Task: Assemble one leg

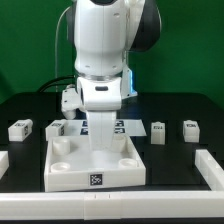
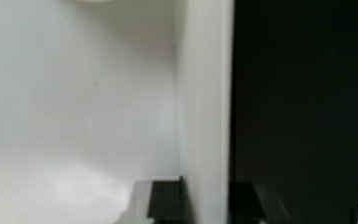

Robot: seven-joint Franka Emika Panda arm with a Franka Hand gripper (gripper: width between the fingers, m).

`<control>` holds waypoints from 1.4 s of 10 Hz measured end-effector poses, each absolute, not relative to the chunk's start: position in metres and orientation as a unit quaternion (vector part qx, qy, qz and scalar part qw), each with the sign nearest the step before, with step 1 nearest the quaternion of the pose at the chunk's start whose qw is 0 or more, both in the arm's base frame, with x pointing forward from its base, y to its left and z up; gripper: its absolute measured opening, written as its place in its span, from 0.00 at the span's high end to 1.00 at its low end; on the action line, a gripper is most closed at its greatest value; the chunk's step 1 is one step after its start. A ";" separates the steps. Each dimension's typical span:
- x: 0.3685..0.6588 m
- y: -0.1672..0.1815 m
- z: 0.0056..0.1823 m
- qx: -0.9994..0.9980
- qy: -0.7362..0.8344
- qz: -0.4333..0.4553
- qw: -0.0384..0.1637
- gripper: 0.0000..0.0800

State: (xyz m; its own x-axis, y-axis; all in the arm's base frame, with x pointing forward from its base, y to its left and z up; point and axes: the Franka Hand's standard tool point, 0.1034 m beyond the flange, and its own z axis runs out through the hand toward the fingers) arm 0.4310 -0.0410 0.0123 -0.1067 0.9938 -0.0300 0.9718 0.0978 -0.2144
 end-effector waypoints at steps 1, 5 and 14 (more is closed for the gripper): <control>0.431 -0.041 0.012 -0.666 -0.738 0.090 0.061 0.89; 0.434 -0.029 0.012 -0.675 -0.730 0.090 0.059 0.89; 0.491 0.064 0.009 -0.703 -0.707 0.067 0.043 0.90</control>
Offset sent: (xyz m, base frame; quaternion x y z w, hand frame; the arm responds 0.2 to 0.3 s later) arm 0.0000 0.0000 0.0000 0.0000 0.0000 0.0000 1.0000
